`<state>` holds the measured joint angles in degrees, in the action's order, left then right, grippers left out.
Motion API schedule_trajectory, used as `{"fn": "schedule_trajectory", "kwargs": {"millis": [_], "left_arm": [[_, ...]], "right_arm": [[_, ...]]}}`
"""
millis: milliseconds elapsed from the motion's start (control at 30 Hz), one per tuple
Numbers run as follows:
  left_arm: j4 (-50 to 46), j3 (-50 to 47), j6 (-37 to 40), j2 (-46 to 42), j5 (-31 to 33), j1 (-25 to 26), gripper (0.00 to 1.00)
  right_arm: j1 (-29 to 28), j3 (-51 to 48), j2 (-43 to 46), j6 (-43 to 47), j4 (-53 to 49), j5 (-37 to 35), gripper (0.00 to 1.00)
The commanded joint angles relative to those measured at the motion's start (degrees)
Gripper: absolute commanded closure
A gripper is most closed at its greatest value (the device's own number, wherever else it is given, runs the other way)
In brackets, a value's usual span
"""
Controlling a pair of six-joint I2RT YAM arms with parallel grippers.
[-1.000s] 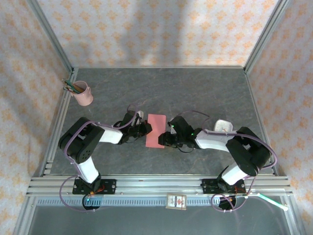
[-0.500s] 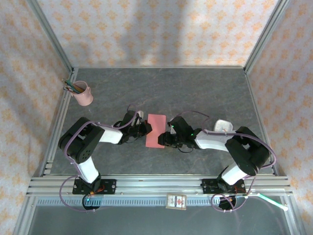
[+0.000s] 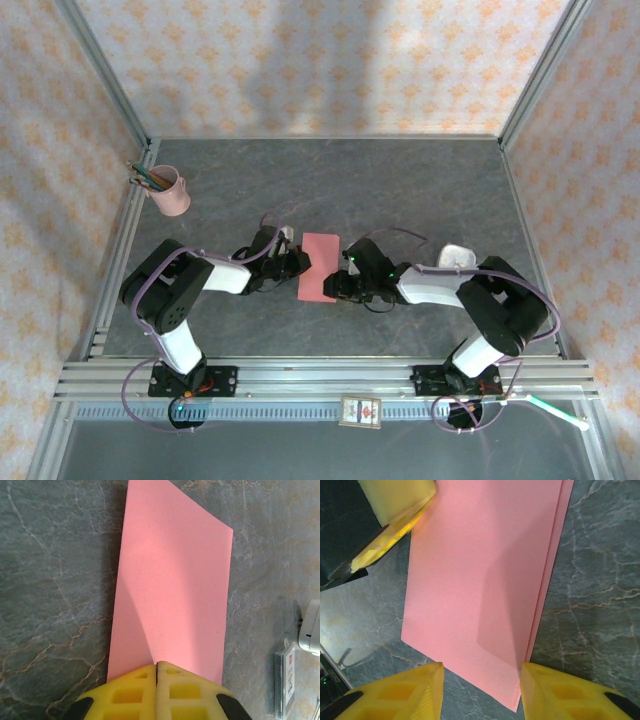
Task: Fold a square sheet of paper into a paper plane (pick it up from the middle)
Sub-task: Fold the triangle a second time at the center of the table.
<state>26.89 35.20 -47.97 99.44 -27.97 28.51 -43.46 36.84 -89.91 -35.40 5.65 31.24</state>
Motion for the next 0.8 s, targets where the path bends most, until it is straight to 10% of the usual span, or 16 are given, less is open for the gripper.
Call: {"fn": "schedule_trajectory", "kwargs": {"millis": [0,767], "left_arm": [[-5.0,-0.6,1.0,1.0,1.9,0.7,0.96],[-5.3,-0.1,1.1,1.5,1.7,0.6,0.96]], "right_arm": [[-0.5,-0.2,-0.6,-0.5,-0.2,-1.2,0.56],[-0.4,1.7,-0.8,-0.9,-3.4,-4.1,0.55]]}}
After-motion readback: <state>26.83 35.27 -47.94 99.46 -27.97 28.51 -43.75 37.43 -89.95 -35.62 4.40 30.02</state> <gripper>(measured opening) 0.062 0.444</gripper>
